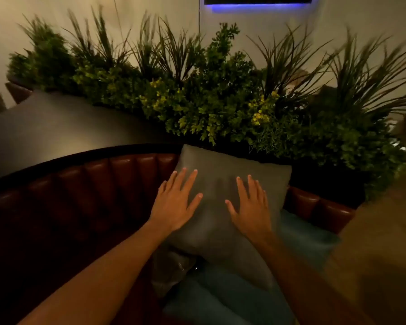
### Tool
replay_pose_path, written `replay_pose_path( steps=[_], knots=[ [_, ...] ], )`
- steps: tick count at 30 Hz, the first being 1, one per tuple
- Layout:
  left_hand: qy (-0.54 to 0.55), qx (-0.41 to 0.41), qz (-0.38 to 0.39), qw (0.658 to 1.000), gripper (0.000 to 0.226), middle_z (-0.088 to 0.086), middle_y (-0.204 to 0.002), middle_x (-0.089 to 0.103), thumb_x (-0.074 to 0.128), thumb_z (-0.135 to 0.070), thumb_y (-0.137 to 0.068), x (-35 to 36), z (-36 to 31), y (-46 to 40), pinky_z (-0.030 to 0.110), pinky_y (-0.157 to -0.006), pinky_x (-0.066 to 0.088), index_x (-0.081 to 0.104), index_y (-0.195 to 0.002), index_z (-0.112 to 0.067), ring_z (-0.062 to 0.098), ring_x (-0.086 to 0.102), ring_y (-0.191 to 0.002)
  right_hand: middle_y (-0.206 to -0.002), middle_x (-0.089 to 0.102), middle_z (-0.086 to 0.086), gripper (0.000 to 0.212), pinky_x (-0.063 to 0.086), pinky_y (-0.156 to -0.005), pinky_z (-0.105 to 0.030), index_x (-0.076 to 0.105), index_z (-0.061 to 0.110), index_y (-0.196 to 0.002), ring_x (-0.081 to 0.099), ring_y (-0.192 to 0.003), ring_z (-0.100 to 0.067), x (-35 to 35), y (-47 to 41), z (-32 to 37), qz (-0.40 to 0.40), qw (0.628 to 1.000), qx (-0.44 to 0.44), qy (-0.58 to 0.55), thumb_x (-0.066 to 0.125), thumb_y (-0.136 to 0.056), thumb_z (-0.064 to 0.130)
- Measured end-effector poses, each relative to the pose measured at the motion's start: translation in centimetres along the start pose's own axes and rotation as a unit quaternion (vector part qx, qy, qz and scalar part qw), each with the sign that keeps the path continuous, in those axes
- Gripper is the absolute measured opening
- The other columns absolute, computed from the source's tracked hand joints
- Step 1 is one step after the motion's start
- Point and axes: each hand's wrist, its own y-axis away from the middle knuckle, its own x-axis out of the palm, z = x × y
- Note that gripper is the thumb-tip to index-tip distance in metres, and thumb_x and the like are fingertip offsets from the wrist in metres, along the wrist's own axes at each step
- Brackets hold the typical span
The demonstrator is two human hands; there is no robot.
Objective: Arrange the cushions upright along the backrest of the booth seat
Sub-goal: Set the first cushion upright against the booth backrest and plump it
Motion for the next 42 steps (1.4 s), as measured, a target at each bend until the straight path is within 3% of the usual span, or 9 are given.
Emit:
replay_pose_path(
  steps=[5, 11, 17, 22, 25, 28, 32, 38, 42],
  knots=[
    [0.022, 0.022, 0.030, 0.999, 0.075, 0.003, -0.169, 0.010, 0.018, -0.069, -0.094, 4.3, 0.9, -5.9, 0.048, -0.122, 0.018, 0.003, -0.160, -0.035, 0.027, 0.009, -0.155, -0.168, 0.023, -0.014, 0.081, 0.020, -0.124, -0.056, 0.032, 0.022, -0.160, 0.017, -0.155, -0.037, 2.3, -2.4, -1.4, -0.027, 0.997, 0.072, 0.017, 0.033, -0.092, 0.067],
    [0.042, 0.094, 0.054, 0.993, 0.084, -0.003, -0.169, -0.001, 0.017, -0.082, -0.087, 8.6, 3.7, -13.1, 0.051, -0.125, 0.010, 0.001, -0.159, -0.040, 0.022, -0.004, -0.156, -0.172, -0.008, -0.002, 0.087, -0.007, -0.126, -0.049, 0.001, 0.039, -0.162, -0.015, -0.157, -0.026, 3.3, -5.8, -2.7, 0.008, 0.987, 0.152, 0.048, 0.019, -0.089, 0.083],
    [0.043, 0.127, 0.026, 0.991, 0.078, -0.008, -0.169, -0.008, 0.016, -0.080, -0.092, 12.2, 5.2, -12.8, 0.054, -0.124, 0.002, 0.001, -0.159, -0.043, 0.019, -0.013, -0.155, -0.171, -0.010, 0.010, 0.085, -0.002, -0.125, -0.054, -0.001, 0.046, -0.161, -0.017, -0.157, -0.021, 4.3, -4.9, -3.1, -0.002, 0.979, 0.189, 0.076, 0.020, -0.089, 0.085],
    [0.139, -0.044, 0.073, 0.987, 0.086, -0.009, -0.167, -0.013, 0.023, -0.087, -0.085, 11.7, 6.6, -14.1, 0.060, -0.122, 0.005, -0.004, -0.156, -0.047, 0.025, -0.010, -0.155, -0.171, 0.003, 0.000, 0.096, 0.022, -0.120, -0.061, 0.005, 0.046, -0.160, 0.012, -0.155, -0.038, 2.6, -5.3, -3.9, -0.047, 0.926, 0.360, -0.105, 0.043, -0.081, 0.087],
    [0.305, -0.227, 0.117, 0.918, 0.112, 0.007, -0.167, 0.015, 0.043, -0.092, -0.072, 11.2, 8.4, -15.3, 0.057, -0.116, 0.029, -0.002, -0.158, -0.039, 0.038, 0.026, -0.149, -0.165, 0.025, -0.017, 0.119, 0.034, -0.116, -0.059, 0.003, 0.031, -0.162, 0.035, -0.145, -0.045, 2.0, -6.0, -5.5, -0.060, 0.871, 0.433, -0.222, 0.052, -0.072, 0.091],
    [0.376, -0.278, 0.131, 0.874, 0.123, 0.009, -0.147, 0.051, 0.061, -0.090, -0.063, 10.6, 8.7, -15.6, 0.047, -0.109, 0.043, 0.017, -0.159, -0.027, 0.036, 0.052, -0.131, -0.148, 0.048, -0.021, 0.122, 0.043, -0.109, -0.057, 0.020, 0.021, -0.159, 0.049, -0.133, -0.045, 2.3, -6.4, -6.3, -0.062, 0.856, 0.457, -0.235, 0.056, -0.067, 0.093],
    [0.397, -0.267, 0.037, 0.878, 0.076, 0.002, -0.112, 0.072, 0.077, -0.070, -0.066, 9.6, 8.6, -15.2, 0.041, -0.093, 0.056, 0.067, -0.119, -0.017, 0.025, 0.068, -0.105, -0.138, 0.058, -0.017, 0.086, 0.047, -0.100, -0.051, 0.045, 0.012, -0.143, 0.056, -0.126, -0.042, 2.2, -6.3, -5.0, -0.135, 0.861, 0.432, -0.231, 0.065, -0.083, 0.071],
    [0.437, -0.230, -0.074, 0.866, 0.031, -0.012, -0.091, 0.068, 0.077, -0.048, -0.082, 5.2, 8.3, -11.8, 0.035, -0.086, 0.056, 0.067, -0.100, -0.026, 0.003, 0.064, -0.085, -0.109, 0.068, -0.017, 0.055, 0.053, -0.082, -0.047, 0.053, 0.009, -0.122, 0.066, -0.103, -0.043, 0.6, -5.9, -2.5, -0.222, 0.878, 0.361, -0.223, 0.060, -0.095, 0.057],
    [0.494, -0.234, -0.140, 0.825, 0.027, -0.009, -0.100, 0.071, 0.079, -0.041, -0.083, 1.4, 9.0, -7.9, 0.035, -0.086, 0.057, 0.065, -0.104, -0.031, 0.009, 0.068, -0.093, -0.096, 0.066, -0.012, 0.043, 0.049, -0.077, -0.039, 0.054, 0.010, -0.109, 0.067, -0.093, -0.037, -1.5, -5.2, -0.3, -0.271, 0.877, 0.290, -0.272, 0.062, -0.096, 0.050]
  ],
)
